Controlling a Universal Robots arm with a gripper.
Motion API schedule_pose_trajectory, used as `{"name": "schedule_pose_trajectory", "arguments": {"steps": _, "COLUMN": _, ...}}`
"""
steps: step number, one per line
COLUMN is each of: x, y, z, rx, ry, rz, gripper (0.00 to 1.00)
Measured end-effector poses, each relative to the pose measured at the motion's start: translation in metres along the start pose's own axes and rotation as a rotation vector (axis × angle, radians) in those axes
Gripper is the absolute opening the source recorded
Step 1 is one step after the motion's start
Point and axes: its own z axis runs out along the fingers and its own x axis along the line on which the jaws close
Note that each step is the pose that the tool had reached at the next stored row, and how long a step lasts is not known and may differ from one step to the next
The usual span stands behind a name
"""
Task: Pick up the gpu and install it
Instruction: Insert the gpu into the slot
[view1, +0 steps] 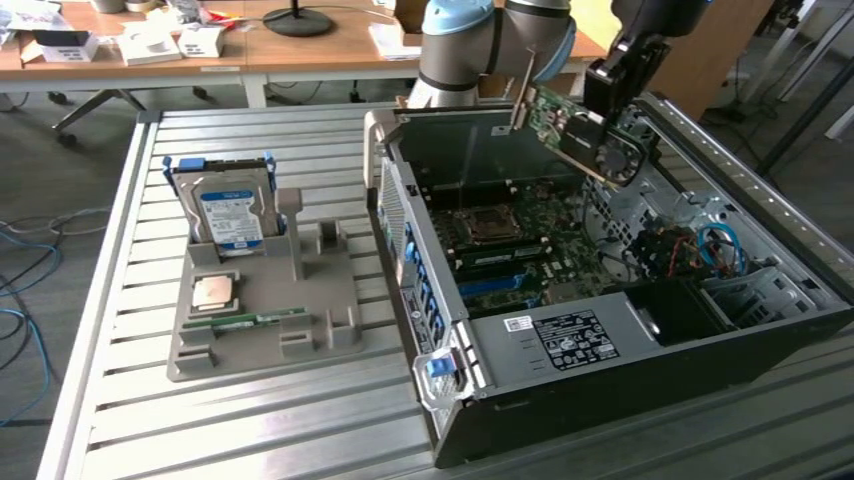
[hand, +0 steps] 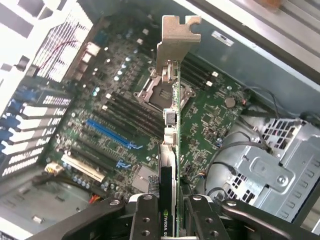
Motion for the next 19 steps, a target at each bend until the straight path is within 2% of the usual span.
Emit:
{"name": "schedule_pose_trajectory", "arguments": {"steps": 6, "x": 0.0000, "y": 0.0000, "z": 0.0001, "rx": 0.0087, "ry": 0.0079, "rz": -0.099, "gripper": 0.26}}
{"name": "schedule_pose_trajectory", "arguments": {"steps": 19, "x": 0.0000, "y": 0.0000, "z": 0.0002, "rx": 0.0214, "ry": 0.0204, "rz": -0.278, "gripper": 0.26}}
